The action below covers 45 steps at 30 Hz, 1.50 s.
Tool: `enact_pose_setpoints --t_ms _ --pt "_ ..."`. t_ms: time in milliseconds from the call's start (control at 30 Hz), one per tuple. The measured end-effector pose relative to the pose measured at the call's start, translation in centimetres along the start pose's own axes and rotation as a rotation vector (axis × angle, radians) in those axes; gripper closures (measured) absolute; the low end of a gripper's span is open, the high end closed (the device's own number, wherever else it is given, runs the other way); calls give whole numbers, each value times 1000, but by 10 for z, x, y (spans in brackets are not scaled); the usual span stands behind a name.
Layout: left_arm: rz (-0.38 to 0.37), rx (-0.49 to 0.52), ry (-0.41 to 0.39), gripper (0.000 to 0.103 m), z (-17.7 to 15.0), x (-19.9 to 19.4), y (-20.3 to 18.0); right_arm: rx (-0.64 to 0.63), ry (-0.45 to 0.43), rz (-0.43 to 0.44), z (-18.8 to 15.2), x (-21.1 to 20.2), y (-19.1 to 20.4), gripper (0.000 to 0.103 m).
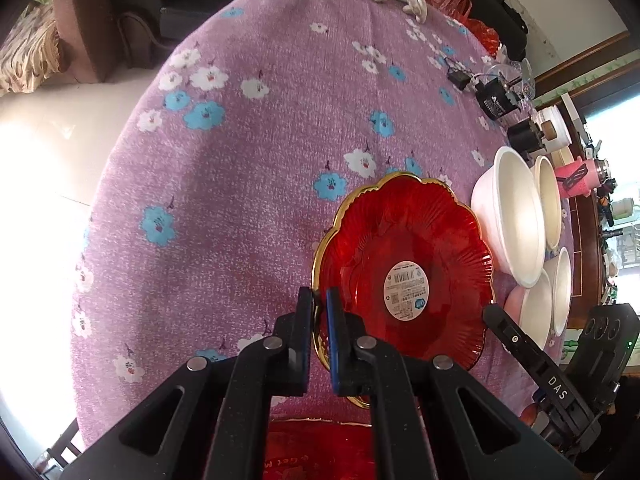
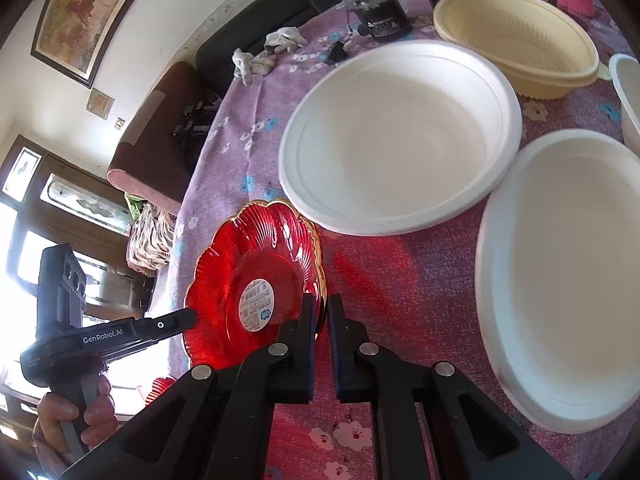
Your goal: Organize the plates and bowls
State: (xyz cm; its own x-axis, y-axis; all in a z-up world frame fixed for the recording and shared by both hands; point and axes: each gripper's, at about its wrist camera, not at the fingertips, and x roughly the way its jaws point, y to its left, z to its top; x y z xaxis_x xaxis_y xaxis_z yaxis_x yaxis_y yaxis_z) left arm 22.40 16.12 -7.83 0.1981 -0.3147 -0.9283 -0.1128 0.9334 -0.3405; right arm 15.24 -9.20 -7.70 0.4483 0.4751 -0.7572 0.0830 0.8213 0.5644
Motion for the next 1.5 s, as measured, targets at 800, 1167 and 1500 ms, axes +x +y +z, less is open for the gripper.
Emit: enact_pose_setpoints --t_ms 800,1167,1500 --pt "16 26 -162 97 -64 -113 16 -127 -86 112 -39 -67 65 96" --pt "85 -2 -178 96 -151 -136 55 -214 -22 154 -113 -79 86 96" --pt "133 -40 -124 96 -186 -113 83 -253 80 101 -155 -42 83 95"
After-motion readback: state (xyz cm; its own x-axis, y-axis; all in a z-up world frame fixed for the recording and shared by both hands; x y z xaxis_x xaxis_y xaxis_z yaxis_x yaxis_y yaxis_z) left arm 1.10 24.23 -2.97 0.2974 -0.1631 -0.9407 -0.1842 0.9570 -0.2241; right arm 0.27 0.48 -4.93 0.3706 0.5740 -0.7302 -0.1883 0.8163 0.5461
